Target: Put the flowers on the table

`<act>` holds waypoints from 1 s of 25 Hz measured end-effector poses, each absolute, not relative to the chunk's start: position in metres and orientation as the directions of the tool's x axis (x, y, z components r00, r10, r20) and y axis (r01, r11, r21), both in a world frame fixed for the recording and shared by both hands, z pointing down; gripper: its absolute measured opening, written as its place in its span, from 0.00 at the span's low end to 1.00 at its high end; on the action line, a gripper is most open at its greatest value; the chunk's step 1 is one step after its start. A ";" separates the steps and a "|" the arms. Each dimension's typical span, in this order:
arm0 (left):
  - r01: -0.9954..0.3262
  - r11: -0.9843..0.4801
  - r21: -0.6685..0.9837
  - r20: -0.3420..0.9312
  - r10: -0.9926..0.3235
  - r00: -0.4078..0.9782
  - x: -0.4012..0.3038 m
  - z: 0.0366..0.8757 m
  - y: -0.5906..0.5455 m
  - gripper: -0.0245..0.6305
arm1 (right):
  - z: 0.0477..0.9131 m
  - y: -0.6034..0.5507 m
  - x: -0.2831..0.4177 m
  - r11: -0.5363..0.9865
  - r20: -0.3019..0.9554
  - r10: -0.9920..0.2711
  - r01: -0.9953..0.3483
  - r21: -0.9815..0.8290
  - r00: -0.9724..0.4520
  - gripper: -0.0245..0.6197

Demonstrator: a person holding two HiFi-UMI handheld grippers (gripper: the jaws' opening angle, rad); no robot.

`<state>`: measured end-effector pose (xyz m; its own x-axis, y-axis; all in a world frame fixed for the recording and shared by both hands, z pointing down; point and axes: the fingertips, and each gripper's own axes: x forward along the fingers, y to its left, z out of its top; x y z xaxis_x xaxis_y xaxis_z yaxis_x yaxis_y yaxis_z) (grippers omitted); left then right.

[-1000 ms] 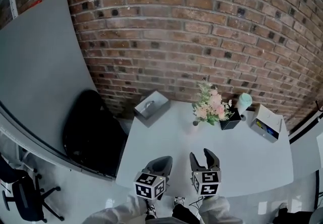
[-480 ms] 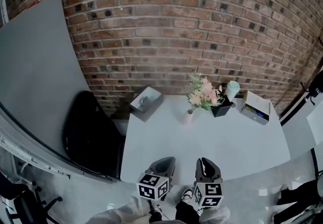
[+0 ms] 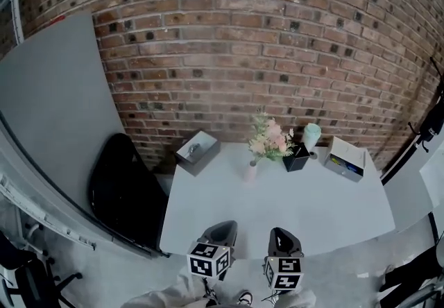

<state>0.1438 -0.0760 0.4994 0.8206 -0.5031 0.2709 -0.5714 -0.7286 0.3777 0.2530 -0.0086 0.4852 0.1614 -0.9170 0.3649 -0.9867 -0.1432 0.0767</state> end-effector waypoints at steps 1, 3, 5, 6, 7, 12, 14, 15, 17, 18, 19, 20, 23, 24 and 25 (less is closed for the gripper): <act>-0.575 -0.730 0.369 0.272 -0.507 0.818 0.145 0.498 -0.075 0.05 | 0.484 -0.008 0.256 -0.139 0.358 -0.920 -0.987 0.078 0.158 0.09; -0.585 -0.729 0.356 0.273 -0.518 0.811 0.148 0.496 -0.075 0.05 | 0.481 -0.009 0.261 -0.131 0.345 -0.926 -0.988 0.087 0.153 0.09; -0.590 -0.726 0.352 0.273 -0.524 0.807 0.150 0.495 -0.072 0.05 | 0.480 -0.008 0.265 -0.123 0.341 -0.928 -0.987 0.103 0.151 0.08; -0.592 -0.727 0.348 0.275 -0.524 0.806 0.150 0.494 -0.070 0.05 | 0.479 -0.007 0.266 -0.121 0.343 -0.927 -0.986 0.115 0.154 0.08; -0.593 -0.728 0.344 0.276 -0.525 0.805 0.151 0.494 -0.069 0.05 | 0.479 -0.008 0.268 -0.120 0.345 -0.925 -0.985 0.125 0.157 0.08; -0.601 -0.729 0.328 0.273 -0.535 0.799 0.152 0.492 -0.070 0.05 | 0.476 -0.017 0.272 -0.118 0.340 -0.928 -0.985 0.124 0.154 0.07; -0.603 -0.730 0.320 0.273 -0.539 0.797 0.151 0.491 -0.071 0.05 | 0.477 -0.021 0.273 -0.119 0.339 -0.928 -0.986 0.120 0.154 0.07; -0.605 -0.730 0.317 0.274 -0.541 0.795 0.151 0.491 -0.072 0.05 | 0.477 -0.022 0.274 -0.120 0.339 -0.928 -0.986 0.117 0.153 0.07; -0.609 -0.728 0.314 0.276 -0.544 0.792 0.149 0.491 -0.074 0.05 | 0.476 -0.025 0.274 -0.122 0.336 -0.929 -0.986 0.111 0.153 0.07; -0.611 -0.727 0.314 0.277 -0.546 0.791 0.148 0.491 -0.075 0.05 | 0.476 -0.027 0.274 -0.123 0.336 -0.929 -0.986 0.108 0.153 0.07; -0.613 -0.725 0.314 0.278 -0.547 0.790 0.147 0.491 -0.077 0.05 | 0.476 -0.029 0.274 -0.124 0.337 -0.929 -0.987 0.105 0.153 0.07; -0.615 -0.724 0.313 0.278 -0.549 0.788 0.146 0.491 -0.079 0.05 | 0.475 -0.031 0.274 -0.123 0.337 -0.929 -0.987 0.101 0.151 0.07; -0.618 -0.723 0.308 0.276 -0.553 0.786 0.145 0.490 -0.082 0.05 | 0.476 -0.036 0.272 -0.117 0.337 -0.931 -0.989 0.094 0.142 0.07; -0.619 -0.723 0.307 0.276 -0.554 0.785 0.145 0.490 -0.082 0.05 | 0.476 -0.036 0.271 -0.115 0.337 -0.931 -0.989 0.094 0.140 0.07; -0.619 -0.723 0.306 0.277 -0.555 0.784 0.144 0.491 -0.082 0.05 | 0.476 -0.037 0.271 -0.113 0.338 -0.931 -0.989 0.093 0.139 0.07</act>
